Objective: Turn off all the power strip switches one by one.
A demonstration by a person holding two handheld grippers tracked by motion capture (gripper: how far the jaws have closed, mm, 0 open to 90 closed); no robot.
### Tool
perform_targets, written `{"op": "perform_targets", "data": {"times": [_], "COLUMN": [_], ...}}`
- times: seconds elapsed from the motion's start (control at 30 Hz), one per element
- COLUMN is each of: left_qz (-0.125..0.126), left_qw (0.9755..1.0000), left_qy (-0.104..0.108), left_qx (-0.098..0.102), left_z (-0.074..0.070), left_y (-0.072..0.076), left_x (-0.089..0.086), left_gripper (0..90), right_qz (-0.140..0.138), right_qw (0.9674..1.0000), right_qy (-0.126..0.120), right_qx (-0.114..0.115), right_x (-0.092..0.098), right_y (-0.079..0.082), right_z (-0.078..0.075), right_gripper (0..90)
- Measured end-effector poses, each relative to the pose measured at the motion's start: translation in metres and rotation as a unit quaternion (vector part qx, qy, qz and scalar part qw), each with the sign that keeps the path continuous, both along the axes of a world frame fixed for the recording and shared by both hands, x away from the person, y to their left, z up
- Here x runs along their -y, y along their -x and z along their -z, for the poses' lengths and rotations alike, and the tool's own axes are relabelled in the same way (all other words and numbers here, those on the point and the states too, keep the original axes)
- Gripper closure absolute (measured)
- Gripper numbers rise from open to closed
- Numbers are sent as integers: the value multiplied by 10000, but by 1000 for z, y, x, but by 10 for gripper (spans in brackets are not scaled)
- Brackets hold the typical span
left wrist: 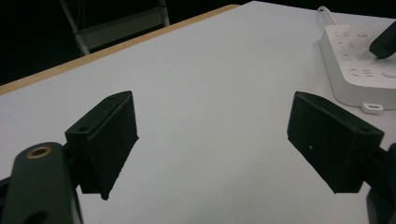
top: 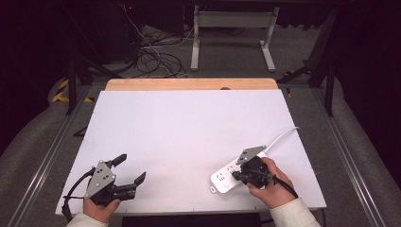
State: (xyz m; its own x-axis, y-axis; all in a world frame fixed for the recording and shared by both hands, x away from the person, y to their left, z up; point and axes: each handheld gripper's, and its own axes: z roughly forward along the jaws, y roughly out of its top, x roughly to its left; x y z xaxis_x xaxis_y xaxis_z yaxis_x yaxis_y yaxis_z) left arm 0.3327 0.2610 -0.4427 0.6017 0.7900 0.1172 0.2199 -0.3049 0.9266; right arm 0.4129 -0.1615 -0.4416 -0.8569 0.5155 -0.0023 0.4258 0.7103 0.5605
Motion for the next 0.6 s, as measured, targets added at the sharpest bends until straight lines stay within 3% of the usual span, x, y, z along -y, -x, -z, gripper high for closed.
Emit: {"op": "perform_targets", "data": {"times": [0.07, 0.17, 0.27, 0.6], "left_qz": [-6, 1, 8, 4], "left_qw": [10000, 10000, 10000, 10000], "left_qy": [56, 30, 16, 62], "left_qx": [-17, -29, -15, -23], "left_z": [0, 1, 0, 0], "left_y": [0, -1, -1, 0], "left_x": [0, 0, 0, 0], "left_gripper": [167, 166, 166, 166], "right_qz": [10, 73, 135, -77], "right_qw": [9996, 9972, 9936, 9926], "right_qy": [63, -505, -824, -827], "right_qx": [281, 541, 755, 886], "right_x": [0, 7, 14, 7], "right_y": [3, 6, 9, 16], "right_z": [-3, -15, -24, -27], "right_gripper": [900, 900, 900, 900]}}
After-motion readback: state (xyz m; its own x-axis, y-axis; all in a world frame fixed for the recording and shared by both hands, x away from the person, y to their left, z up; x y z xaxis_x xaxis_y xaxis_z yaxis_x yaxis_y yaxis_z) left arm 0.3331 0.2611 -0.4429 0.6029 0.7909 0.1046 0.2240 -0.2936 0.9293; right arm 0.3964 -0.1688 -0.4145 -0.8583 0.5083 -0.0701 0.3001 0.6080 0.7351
